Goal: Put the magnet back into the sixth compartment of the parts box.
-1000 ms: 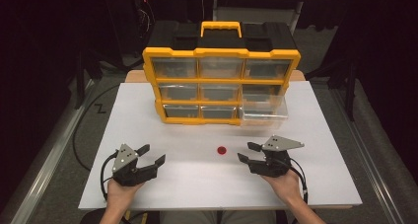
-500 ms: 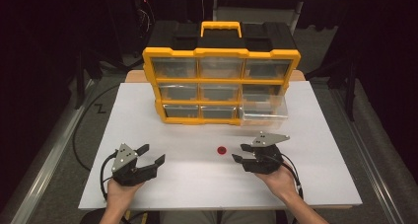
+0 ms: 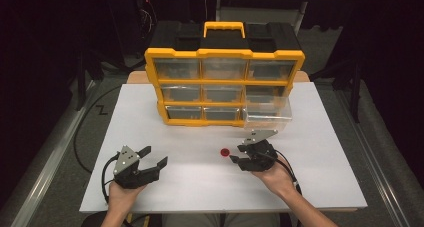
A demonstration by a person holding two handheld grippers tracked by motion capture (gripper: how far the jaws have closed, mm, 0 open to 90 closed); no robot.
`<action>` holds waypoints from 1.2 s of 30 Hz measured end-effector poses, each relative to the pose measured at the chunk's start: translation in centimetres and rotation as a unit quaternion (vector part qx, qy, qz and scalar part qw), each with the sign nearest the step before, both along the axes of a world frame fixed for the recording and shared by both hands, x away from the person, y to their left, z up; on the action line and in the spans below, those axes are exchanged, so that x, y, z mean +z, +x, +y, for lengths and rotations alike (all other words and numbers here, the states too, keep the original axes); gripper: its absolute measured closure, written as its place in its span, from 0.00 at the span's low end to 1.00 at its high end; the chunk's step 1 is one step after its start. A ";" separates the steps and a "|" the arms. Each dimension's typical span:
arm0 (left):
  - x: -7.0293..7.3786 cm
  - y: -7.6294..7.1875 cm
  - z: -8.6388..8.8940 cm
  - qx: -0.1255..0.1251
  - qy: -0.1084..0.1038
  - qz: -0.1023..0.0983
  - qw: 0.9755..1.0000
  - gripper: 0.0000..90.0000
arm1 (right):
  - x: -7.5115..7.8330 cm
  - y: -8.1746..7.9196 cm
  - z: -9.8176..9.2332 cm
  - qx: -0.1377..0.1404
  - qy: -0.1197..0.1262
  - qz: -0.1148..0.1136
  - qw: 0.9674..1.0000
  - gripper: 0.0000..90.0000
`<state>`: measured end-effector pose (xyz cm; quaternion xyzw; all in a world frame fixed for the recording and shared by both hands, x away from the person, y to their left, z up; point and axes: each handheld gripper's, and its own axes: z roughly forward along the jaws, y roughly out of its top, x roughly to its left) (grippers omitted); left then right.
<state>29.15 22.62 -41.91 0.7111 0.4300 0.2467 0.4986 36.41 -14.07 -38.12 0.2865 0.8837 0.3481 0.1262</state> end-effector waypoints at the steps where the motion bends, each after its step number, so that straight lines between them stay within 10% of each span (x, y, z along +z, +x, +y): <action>1: 0.0 0.0 0.0 0.000 0.000 0.000 1.000 0.33 | 0.0 0.1 0.1 0.001 -0.002 0.002 1.000 0.61; 36: -0.1 0.1 -0.1 -0.005 0.004 0.002 1.000 0.32 | -0.4 2.7 3.9 0.008 -0.079 0.047 0.996 0.65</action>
